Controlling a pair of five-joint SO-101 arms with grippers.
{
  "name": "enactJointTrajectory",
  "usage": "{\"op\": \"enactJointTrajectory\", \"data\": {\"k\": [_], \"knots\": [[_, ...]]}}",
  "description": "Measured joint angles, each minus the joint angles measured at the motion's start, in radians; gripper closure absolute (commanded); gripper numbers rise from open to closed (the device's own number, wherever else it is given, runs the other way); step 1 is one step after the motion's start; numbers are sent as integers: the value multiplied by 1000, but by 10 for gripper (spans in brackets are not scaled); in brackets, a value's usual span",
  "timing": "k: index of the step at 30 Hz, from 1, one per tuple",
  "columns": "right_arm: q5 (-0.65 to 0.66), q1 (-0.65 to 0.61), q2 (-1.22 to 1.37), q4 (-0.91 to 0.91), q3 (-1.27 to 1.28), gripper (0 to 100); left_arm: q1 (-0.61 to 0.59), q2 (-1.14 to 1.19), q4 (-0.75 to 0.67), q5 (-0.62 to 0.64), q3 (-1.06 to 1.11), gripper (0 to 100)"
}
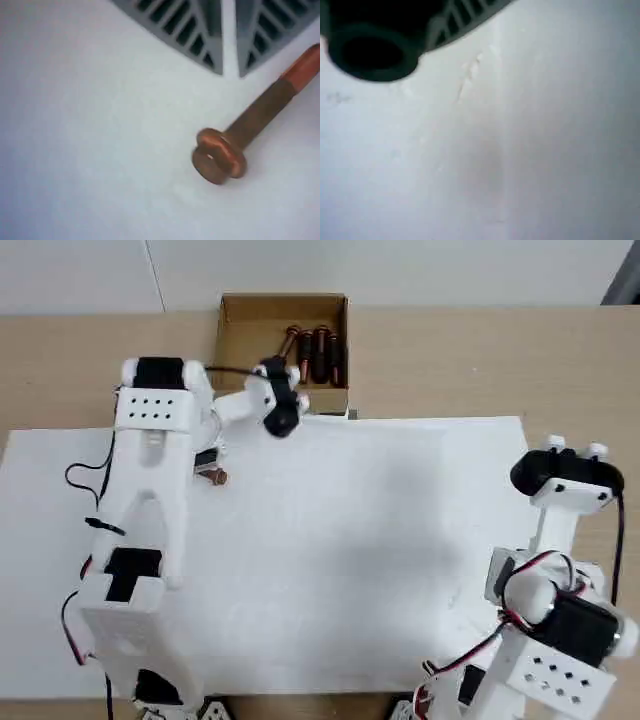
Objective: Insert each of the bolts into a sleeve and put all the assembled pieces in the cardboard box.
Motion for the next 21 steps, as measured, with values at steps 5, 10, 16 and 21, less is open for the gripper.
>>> {"op": "enactJointTrajectory", "data": {"k": [5, 10, 16, 21], "knots": [[0, 0, 0, -25, 23, 995, -35, 37, -32, -138, 49, 993], [0, 0, 0, -48, 37, 994, -81, 91, -46, -175, 51, 952], [0, -34, 0, -83, 80, 995, -91, 98, -46, -180, 51, 928], [0, -69, 0, -104, 115, 995, -81, 103, -100, -183, 51, 927]]}}
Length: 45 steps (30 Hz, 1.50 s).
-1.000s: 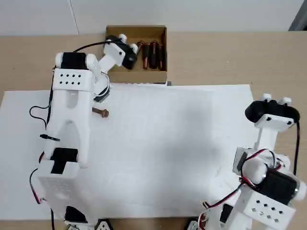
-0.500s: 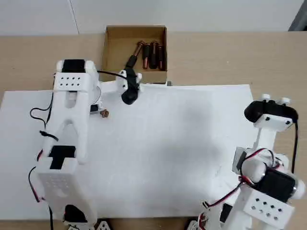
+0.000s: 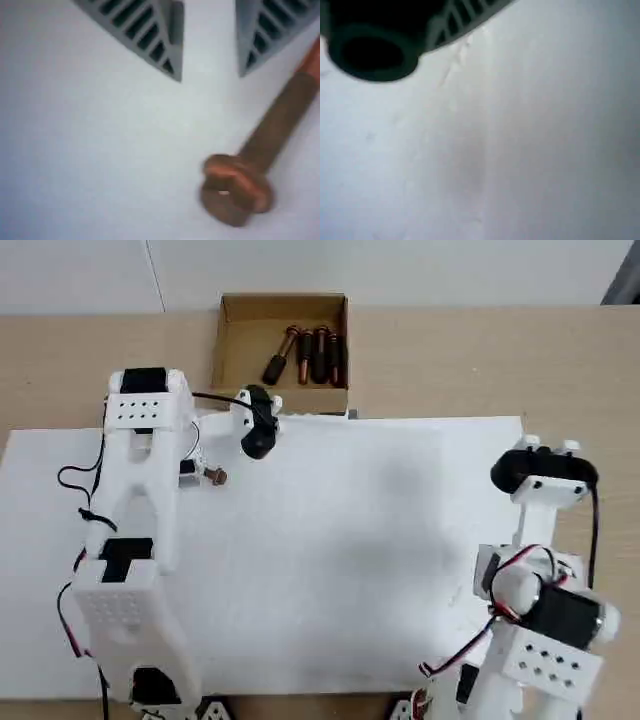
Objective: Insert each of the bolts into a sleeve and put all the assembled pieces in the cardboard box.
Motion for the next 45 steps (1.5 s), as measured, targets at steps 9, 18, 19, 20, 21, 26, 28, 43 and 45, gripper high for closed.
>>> {"op": "enactJointTrajectory", "data": {"k": [9, 18, 19, 20, 21, 26, 28, 43, 45], "knots": [[0, 0, 0, -2, 0, 995, 15, 5, -81, 0, 0, 927], [0, 0, 0, -2, 0, 994, 21, 107, -152, 0, -23, 927], [0, 0, 0, -2, 0, 994, 26, 112, -155, 0, -25, 927], [0, 0, 0, -2, 0, 994, 29, 114, -155, 0, -25, 927], [0, 0, 0, -2, 0, 994, 31, 115, -158, 0, -26, 927], [0, 0, 0, -2, 0, 992, 44, 115, -126, 0, -32, 927], [0, 0, 0, -2, 0, 991, 52, 115, -97, 0, -35, 927], [0, 0, 0, -2, 0, 991, 58, 123, 28, 0, -144, 927], [0, 0, 0, -2, 0, 991, 58, 129, 29, 0, -144, 927]]}}
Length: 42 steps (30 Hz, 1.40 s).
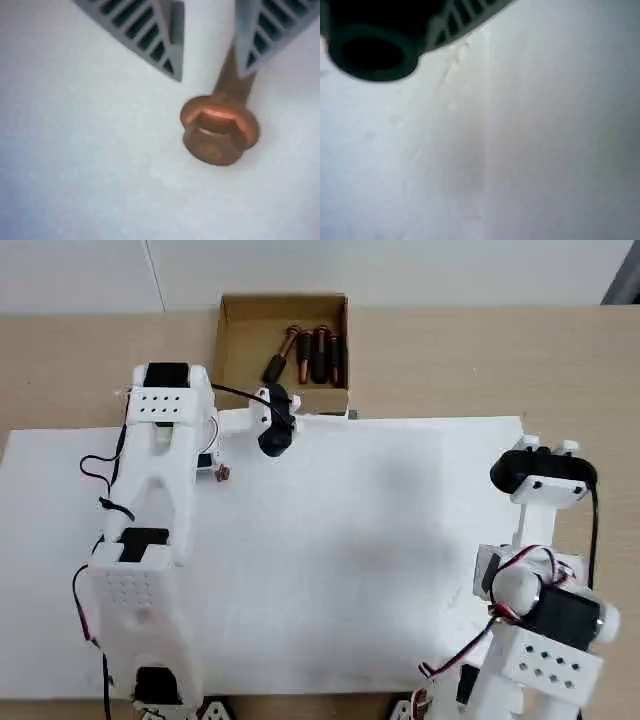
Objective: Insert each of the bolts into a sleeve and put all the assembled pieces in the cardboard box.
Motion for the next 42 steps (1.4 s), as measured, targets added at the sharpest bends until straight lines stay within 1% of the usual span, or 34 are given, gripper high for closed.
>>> {"op": "enactJointTrajectory", "data": {"k": [3, 8, 16, 18, 23, 36, 38, 40, 42], "knots": [[0, 0, 0, 0, 0, 991, 0, 28, -5, 0, -5, 925], [0, 0, 0, 0, 0, 991, -8, 84, -60, 0, -17, 865], [0, 0, 0, 0, 0, 991, -9, 92, -68, 0, -17, 867], [0, 0, 0, 0, 0, 992, -9, 92, -68, 0, -17, 884], [0, 0, 0, 0, 0, 994, -9, 97, -68, 0, -17, 992], [0, 0, 0, 0, -9, 995, -3, 97, -66, 0, -17, 994], [0, 0, 0, 0, -40, 994, 5, 98, -40, 0, -44, 994], [0, 0, 0, 0, -77, 991, 18, 95, 35, 0, -94, 994], [0, 0, 0, 9, -115, 991, 37, 60, 52, 0, -109, 994]]}}
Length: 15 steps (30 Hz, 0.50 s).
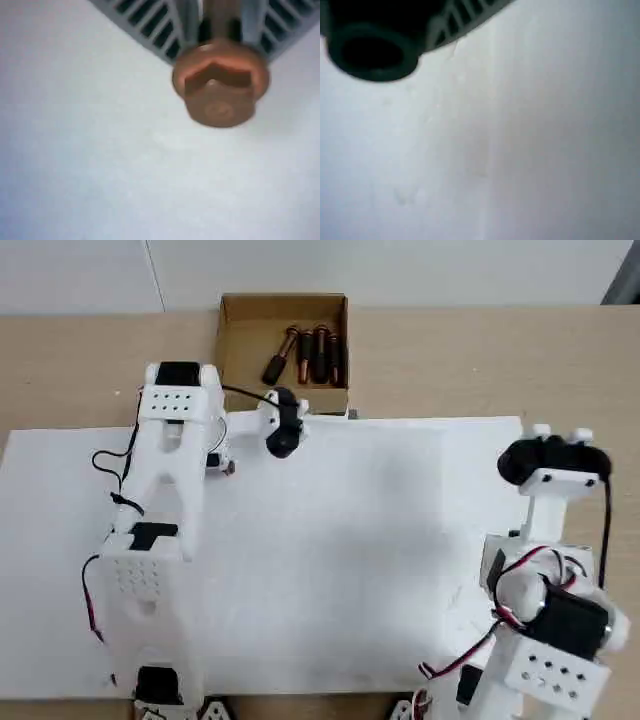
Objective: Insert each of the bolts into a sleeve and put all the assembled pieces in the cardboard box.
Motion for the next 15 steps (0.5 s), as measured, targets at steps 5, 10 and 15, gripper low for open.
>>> {"op": "enactJointTrajectory", "data": {"k": [5, 10, 15], "knots": [[26, -29, -2, 81, -74, 994, 48, -158, 17, 64, 11, 994], [31, -54, -3, 157, -153, 995, 104, -347, 18, 253, 86, 994], [32, -54, -14, 161, -218, 994, 160, -537, 23, 411, 190, 994]]}}
